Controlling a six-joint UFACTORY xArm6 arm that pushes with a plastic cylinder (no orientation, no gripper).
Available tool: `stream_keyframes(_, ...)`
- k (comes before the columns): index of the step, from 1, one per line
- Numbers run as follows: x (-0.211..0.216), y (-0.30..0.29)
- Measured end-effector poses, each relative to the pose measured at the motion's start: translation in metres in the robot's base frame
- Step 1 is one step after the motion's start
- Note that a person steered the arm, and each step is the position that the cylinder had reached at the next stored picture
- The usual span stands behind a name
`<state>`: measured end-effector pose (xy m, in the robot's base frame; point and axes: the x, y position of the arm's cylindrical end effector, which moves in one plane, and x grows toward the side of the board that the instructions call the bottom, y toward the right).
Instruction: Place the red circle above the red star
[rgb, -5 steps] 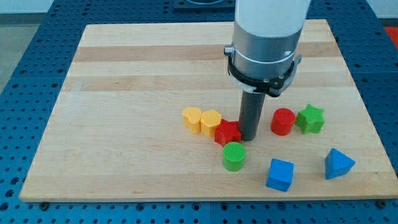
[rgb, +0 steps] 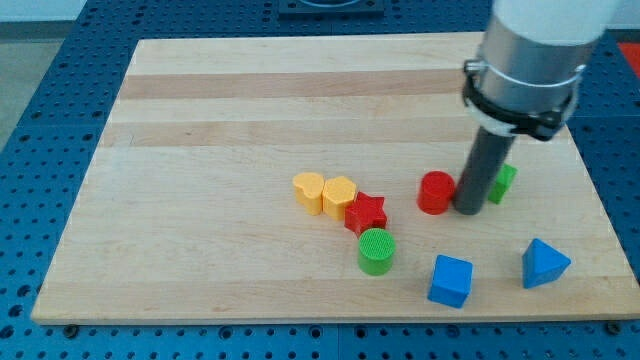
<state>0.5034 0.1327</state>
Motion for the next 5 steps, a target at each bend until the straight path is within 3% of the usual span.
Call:
stream_keyframes(2,0.000,-0.057)
stream_keyframes(3,-0.044,-0.052)
stream_keyframes(5,-0.059,-0.062)
